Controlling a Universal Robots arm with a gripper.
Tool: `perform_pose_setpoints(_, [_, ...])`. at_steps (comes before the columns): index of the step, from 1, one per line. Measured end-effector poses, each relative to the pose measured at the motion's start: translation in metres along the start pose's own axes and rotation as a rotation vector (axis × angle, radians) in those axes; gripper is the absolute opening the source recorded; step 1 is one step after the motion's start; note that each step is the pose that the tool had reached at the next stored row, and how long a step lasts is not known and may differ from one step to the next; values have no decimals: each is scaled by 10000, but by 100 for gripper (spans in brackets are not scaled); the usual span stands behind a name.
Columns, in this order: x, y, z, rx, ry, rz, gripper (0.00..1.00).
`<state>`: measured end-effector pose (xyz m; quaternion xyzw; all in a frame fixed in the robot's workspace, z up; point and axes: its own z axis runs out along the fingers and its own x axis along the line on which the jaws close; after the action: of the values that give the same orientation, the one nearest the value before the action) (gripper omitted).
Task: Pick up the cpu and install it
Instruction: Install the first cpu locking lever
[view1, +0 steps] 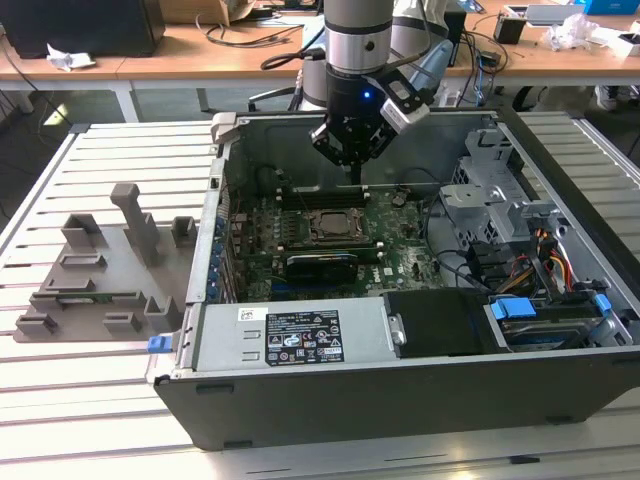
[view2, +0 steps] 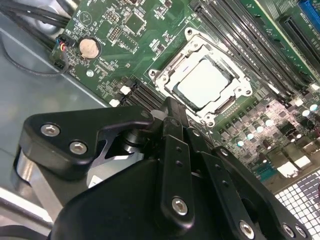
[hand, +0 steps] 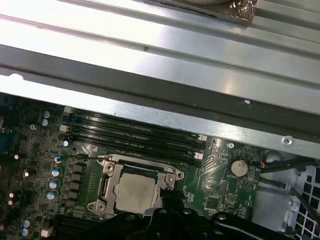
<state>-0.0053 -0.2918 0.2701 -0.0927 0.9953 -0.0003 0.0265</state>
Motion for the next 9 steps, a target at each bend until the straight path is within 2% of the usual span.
perform_pose_setpoints(9, [1, 0, 12, 120, 16, 1382, 11])
